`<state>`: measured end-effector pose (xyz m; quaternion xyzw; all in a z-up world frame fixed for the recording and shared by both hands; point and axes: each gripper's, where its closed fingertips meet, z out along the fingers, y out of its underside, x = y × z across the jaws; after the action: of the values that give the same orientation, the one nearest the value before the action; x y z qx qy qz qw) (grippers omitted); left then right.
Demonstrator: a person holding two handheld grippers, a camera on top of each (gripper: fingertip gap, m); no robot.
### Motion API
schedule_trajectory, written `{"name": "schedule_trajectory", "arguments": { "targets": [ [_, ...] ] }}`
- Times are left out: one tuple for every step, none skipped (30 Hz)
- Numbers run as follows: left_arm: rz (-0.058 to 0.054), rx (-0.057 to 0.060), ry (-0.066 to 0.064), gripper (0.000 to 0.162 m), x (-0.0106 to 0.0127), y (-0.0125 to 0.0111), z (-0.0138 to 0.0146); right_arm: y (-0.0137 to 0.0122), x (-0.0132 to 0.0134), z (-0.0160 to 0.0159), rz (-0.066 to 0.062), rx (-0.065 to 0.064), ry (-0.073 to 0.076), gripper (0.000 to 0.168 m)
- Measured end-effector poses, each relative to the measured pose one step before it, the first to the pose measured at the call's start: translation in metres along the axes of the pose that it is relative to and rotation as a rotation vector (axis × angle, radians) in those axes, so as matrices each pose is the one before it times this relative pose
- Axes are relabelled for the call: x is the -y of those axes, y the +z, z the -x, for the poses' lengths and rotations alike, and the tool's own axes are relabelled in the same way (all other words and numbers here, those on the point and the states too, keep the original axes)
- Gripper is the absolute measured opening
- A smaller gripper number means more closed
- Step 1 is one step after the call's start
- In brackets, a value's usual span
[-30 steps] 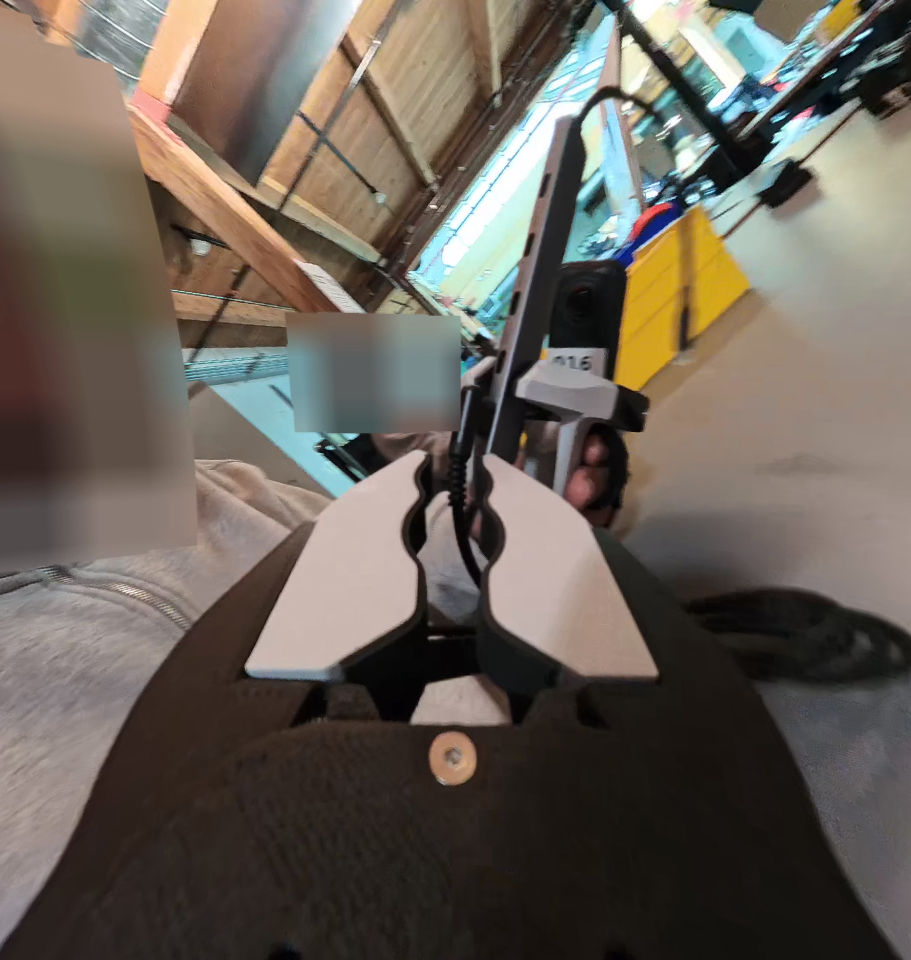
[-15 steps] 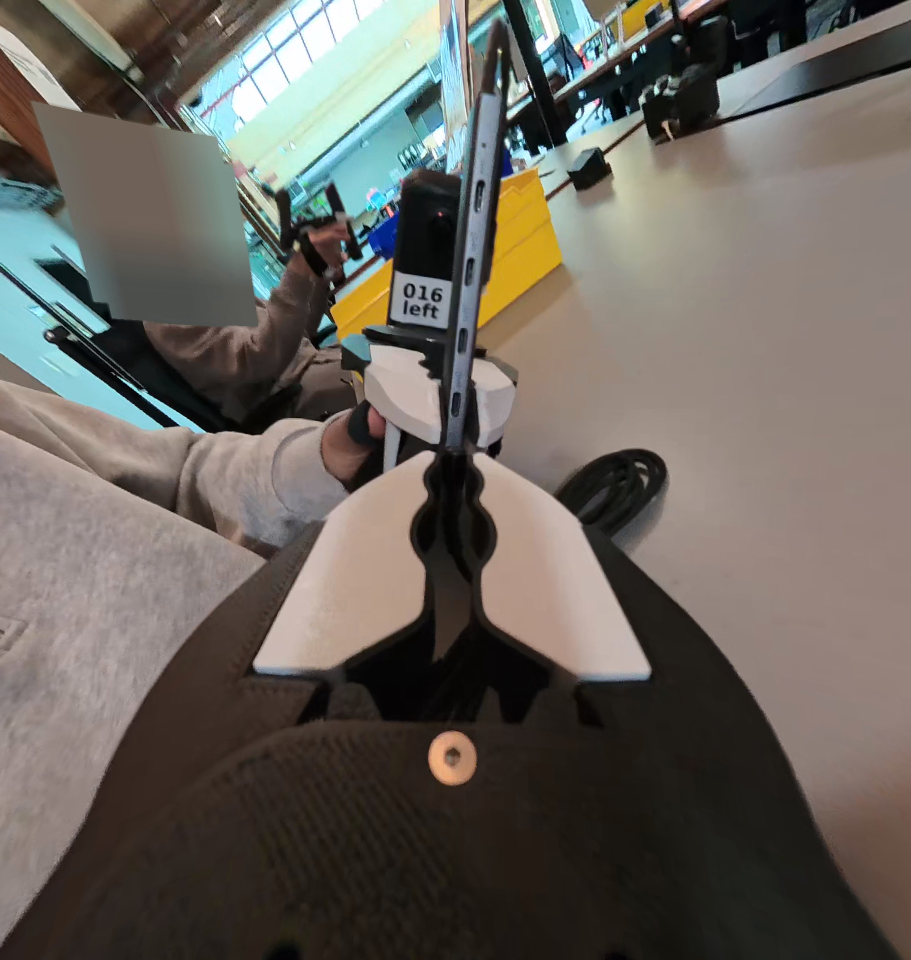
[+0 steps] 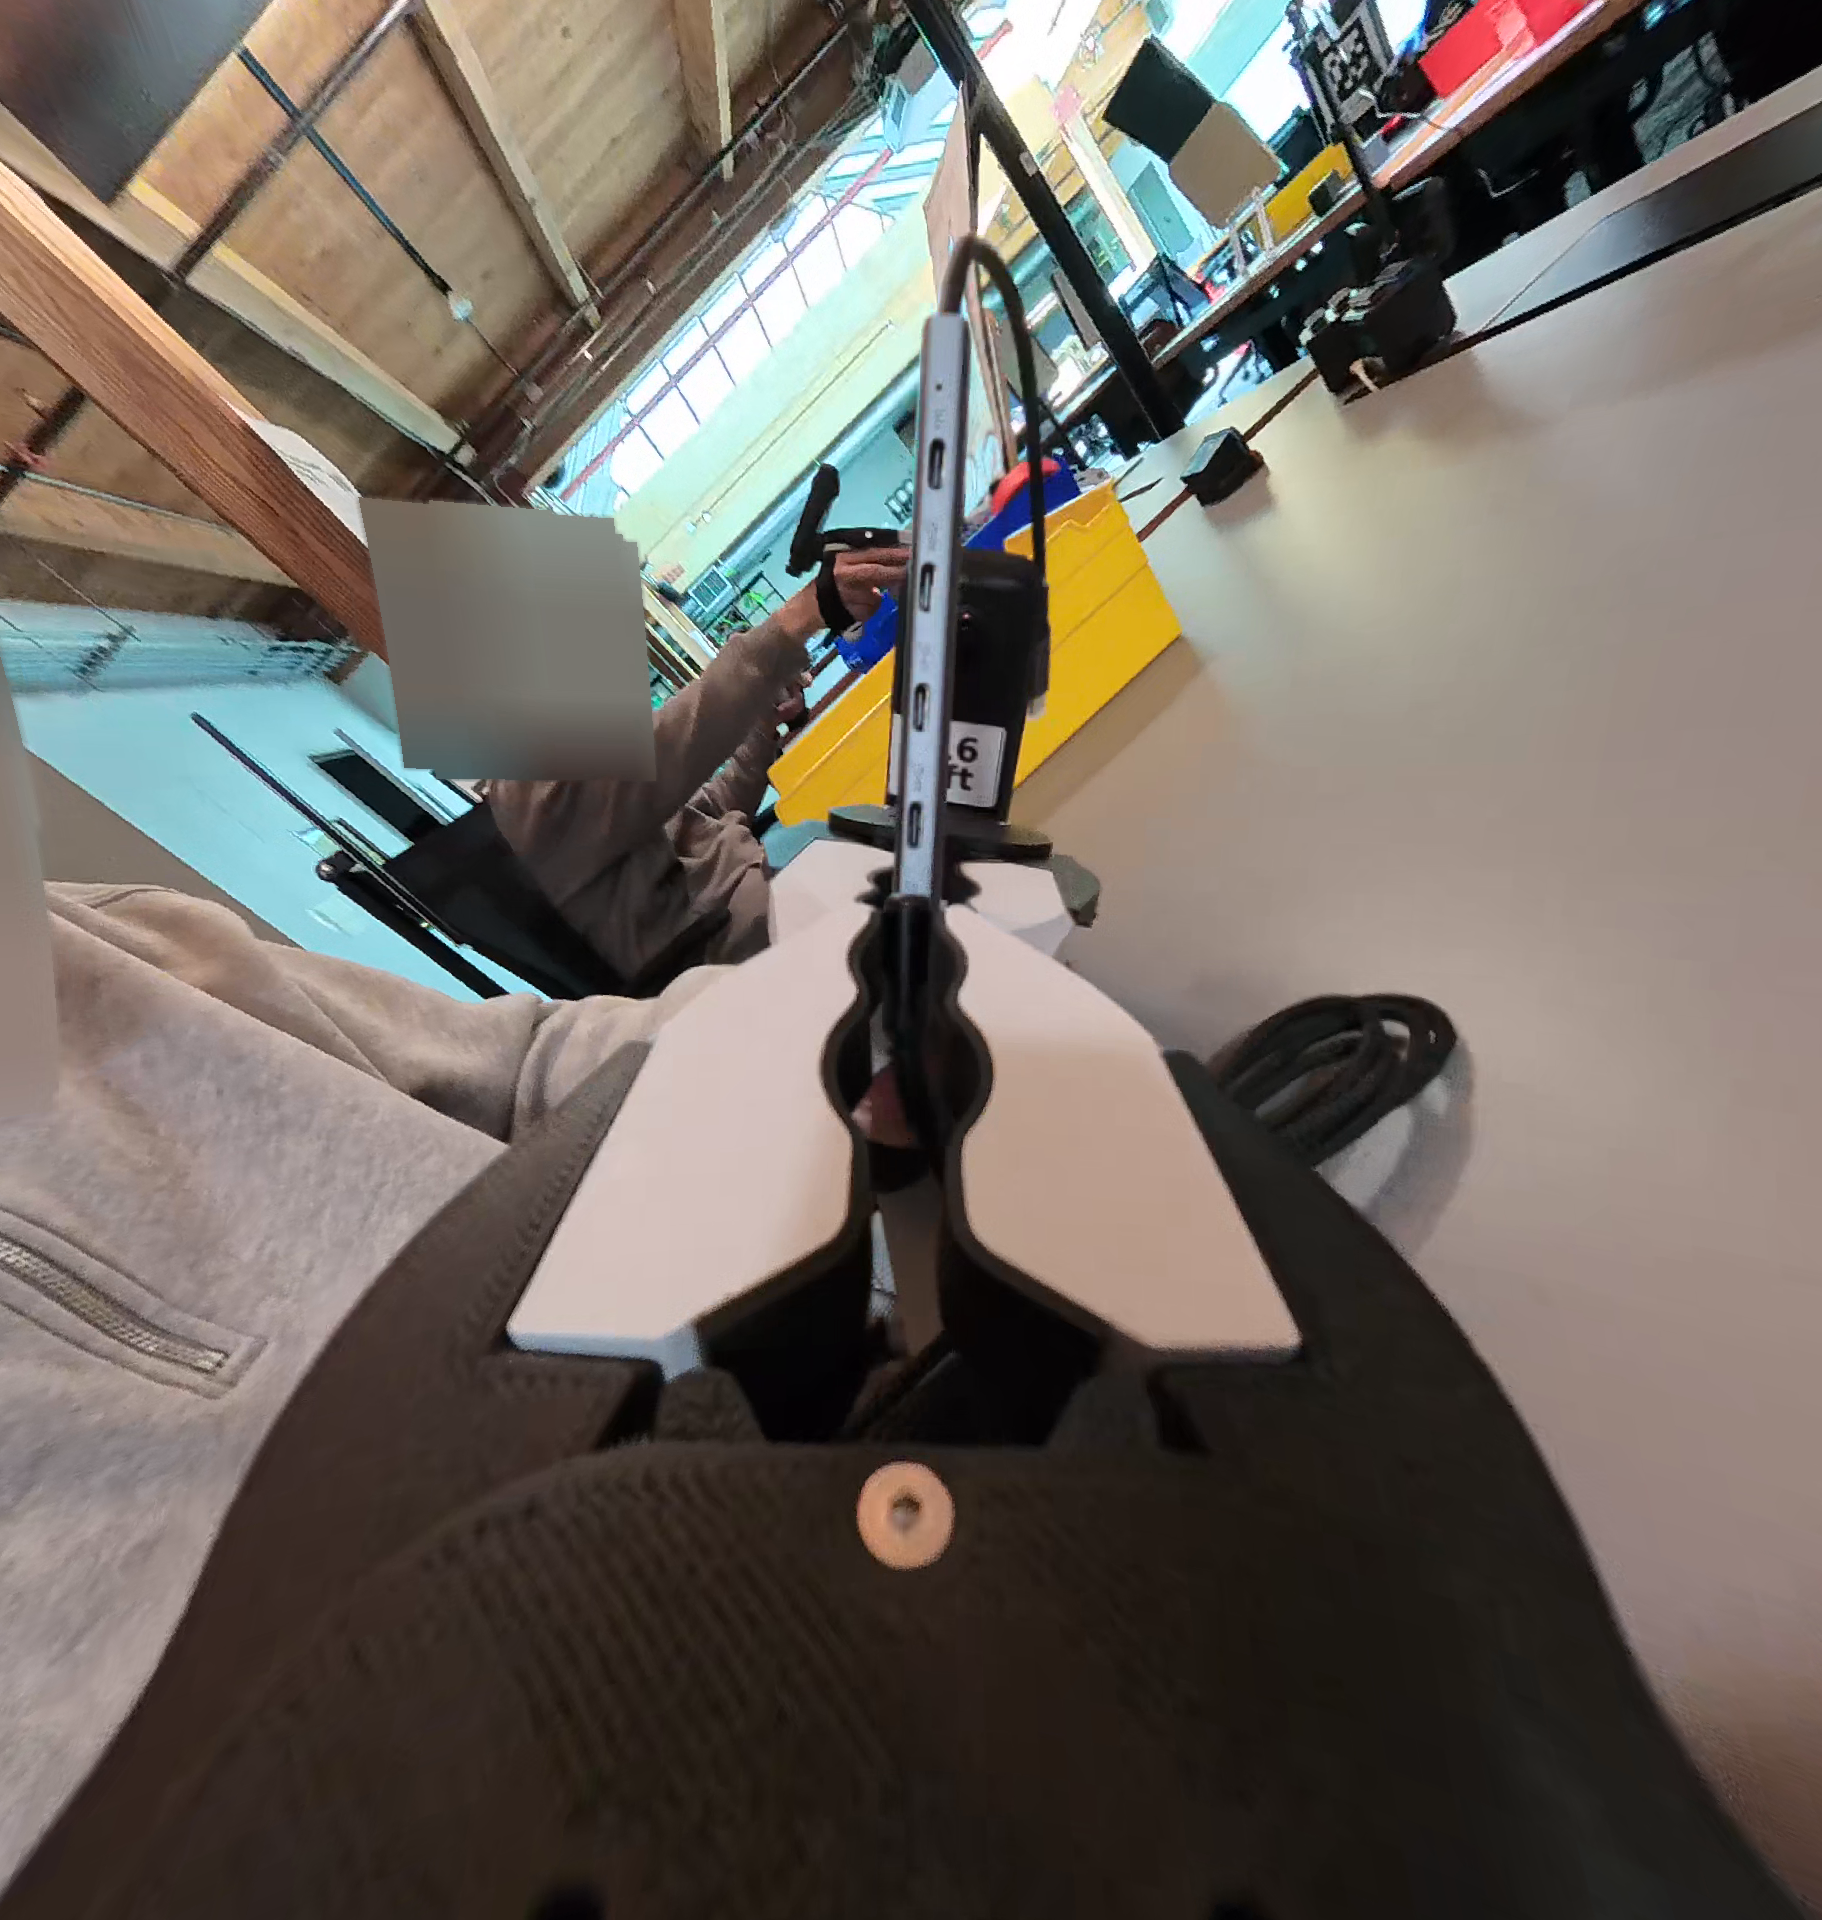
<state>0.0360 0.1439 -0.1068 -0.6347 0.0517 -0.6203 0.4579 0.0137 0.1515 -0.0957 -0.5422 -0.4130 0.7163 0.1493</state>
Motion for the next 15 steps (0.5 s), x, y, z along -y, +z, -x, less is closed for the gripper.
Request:
{"name": "schedule_trajectory", "arguments": {
  "targets": [
    [-0.0017,-0.0100,0.0106,0.015,0.00018,0.00104,-0.00237,0.00085,-0.00068,0.00092,-0.0030,0.0097,0.0131,0.007],
    [0.0079,0.0079,0.0142,0.008,-0.00072,0.00023,-0.00009,0.00074,-0.00069,0.00123,0.0001,0.0073,0.0072,0.007],
    [0.0098,0.0110,0.0242,0.008,-0.00088,-0.00051,0.00023,0.00058,-0.00047,0.00063,0.0022,0.0009,-0.0008,0.007],
    [0.0096,0.0070,0.0156,0.008,-0.00041,-0.00058,-0.00027,0.00036,-0.00051,0.00048,0.0046,-0.0014,-0.0071,0.007],
    [0.0113,0.0028,0.0100,0.008,-0.00061,-0.00040,-0.00055,0.00036,-0.00038,0.00050,0.0049,-0.0018,-0.0078,0.008],
    [0.0055,0.0061,0.0072,0.008,0.00013,-0.00037,0.00000,0.00015,-0.00003,-0.00011,0.0033,-0.0061,-0.0070,0.008],
    [0.0022,0.0057,0.0038,0.008,0.00036,-0.00020,0.00022,-0.00002,0.00010,-0.00038,0.0031,-0.0080,-0.0059,0.008],
    [0.0025,0.0085,0.0018,0.008,0.00026,-0.00026,0.00081,-0.00020,0.00003,-0.00101,0.0055,-0.0117,-0.0064,0.008],
    [0.0026,0.0131,-0.0026,0.008,0.00039,-0.00022,0.00139,-0.00033,-0.00007,-0.00168,0.0090,-0.0186,-0.0084,0.008],
    [0.0012,0.0152,-0.0049,0.009,0.00104,-0.00055,0.00191,-0.00034,-0.00025,-0.00190,0.0124,-0.0215,-0.0107,0.008],
    [-0.0042,0.0152,-0.0046,0.009,0.00161,-0.00087,0.00186,-0.00027,-0.00038,-0.00193,0.0150,-0.0213,-0.0126,0.008],
    [-0.0047,0.0120,-0.0064,0.009,0.00215,-0.00119,0.00187,-0.00004,-0.00055,-0.00146,0.0172,-0.0190,-0.0114,0.008],
    [-0.0020,0.0084,-0.0012,0.009,0.00223,-0.00176,0.00143,0.00055,-0.00109,-0.00108,0.0186,-0.0155,-0.0066,0.008],
    [0.0087,0.0068,0.0069,0.009,0.00112,-0.00191,0.00118,0.00100,-0.00130,-0.00081,0.0167,-0.0105,-0.0008,0.008],
    [0.0142,0.0079,0.0073,0.009,0.00006,-0.00134,0.00128,0.00086,-0.00137,-0.00054,0.0129,-0.0020,0.0050,0.008]
  ]
}}
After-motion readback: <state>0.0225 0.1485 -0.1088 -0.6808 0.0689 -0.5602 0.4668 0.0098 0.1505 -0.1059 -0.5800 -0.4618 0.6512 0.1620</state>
